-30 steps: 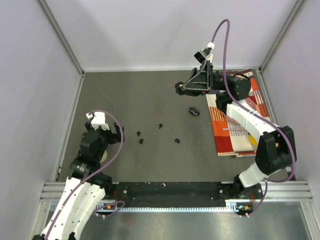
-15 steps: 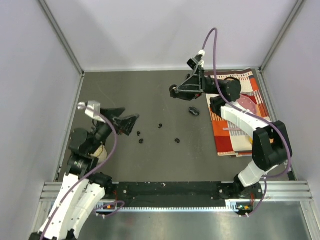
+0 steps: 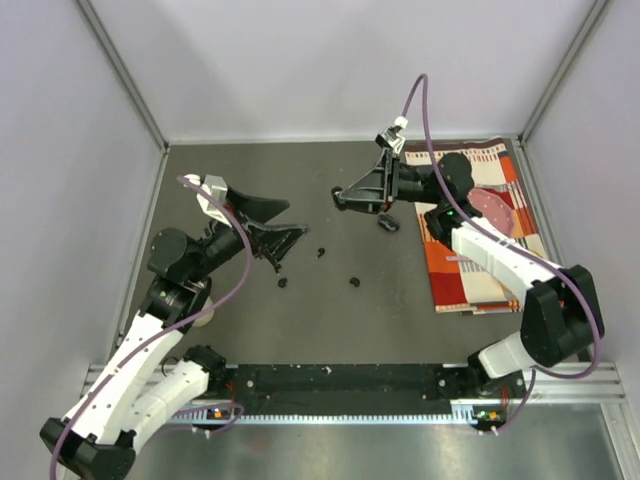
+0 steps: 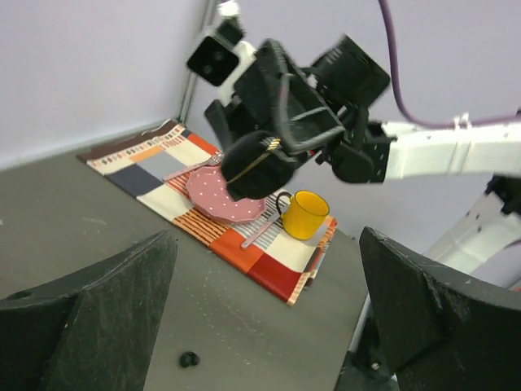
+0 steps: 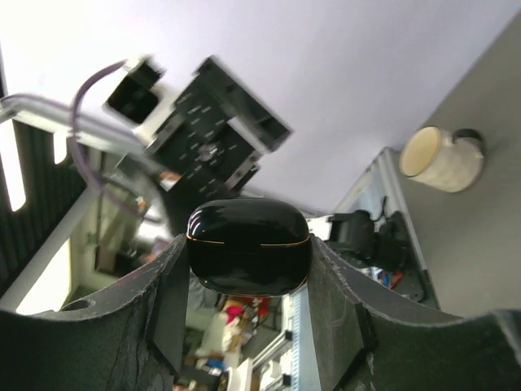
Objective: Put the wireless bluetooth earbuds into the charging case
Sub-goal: Pick up the charging case at the center of the board.
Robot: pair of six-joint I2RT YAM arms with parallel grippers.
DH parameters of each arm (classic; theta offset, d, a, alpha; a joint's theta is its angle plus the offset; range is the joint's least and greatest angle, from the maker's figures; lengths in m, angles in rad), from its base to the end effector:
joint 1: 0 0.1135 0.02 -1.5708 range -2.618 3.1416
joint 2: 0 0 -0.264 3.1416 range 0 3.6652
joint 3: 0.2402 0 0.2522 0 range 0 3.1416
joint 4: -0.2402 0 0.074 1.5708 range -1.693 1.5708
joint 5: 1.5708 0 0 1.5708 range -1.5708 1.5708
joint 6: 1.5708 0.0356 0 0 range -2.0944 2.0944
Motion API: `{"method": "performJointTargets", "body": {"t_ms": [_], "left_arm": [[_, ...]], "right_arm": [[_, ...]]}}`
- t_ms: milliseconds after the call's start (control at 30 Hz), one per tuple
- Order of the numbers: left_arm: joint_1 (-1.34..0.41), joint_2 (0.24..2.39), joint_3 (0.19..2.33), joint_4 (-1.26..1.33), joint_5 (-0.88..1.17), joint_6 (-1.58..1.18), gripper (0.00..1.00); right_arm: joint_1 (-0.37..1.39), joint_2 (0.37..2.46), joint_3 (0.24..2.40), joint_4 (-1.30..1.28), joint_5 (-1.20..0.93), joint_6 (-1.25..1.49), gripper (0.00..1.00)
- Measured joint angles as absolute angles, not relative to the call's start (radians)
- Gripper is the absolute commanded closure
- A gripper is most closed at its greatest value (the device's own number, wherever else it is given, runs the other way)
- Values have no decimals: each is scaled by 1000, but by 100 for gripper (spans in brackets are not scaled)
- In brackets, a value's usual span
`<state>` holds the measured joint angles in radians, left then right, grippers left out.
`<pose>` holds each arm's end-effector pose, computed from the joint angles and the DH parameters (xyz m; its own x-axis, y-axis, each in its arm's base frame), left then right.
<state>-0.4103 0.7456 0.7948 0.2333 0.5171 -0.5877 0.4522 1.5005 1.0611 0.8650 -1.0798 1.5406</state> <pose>0.1475 -0.0834 0.3938 -0.2209 -0.4295 -0.8756 0.7926 0.4441 -0.4178 0.2843 0.1730 0.3644 -0.9169 0.0786 -0.3914 -0.3992 -0.1781 0.8994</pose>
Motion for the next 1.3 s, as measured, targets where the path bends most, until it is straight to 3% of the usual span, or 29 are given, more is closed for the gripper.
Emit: {"method": "performJointTargets", "body": {"t_ms": [100, 233, 567, 967, 1300], "left_arm": [[-470, 720, 788, 234, 529, -442, 1], [-518, 688, 710, 328, 542, -280, 1], [-724, 736, 624, 413, 446, 173, 1], [-765, 916, 613, 649, 341, 325, 2], [-768, 1006, 631, 715, 312, 355, 20]], "right_arm": [[459, 1421, 1072, 557, -1013, 1335, 79], [466, 1371, 1083, 398, -958, 1237, 79], [488, 1369, 1075, 345, -921, 1264, 78], [500, 1369, 1076, 306, -940, 1267, 78], [516, 1369, 1079, 313, -962, 1283, 78]]}}
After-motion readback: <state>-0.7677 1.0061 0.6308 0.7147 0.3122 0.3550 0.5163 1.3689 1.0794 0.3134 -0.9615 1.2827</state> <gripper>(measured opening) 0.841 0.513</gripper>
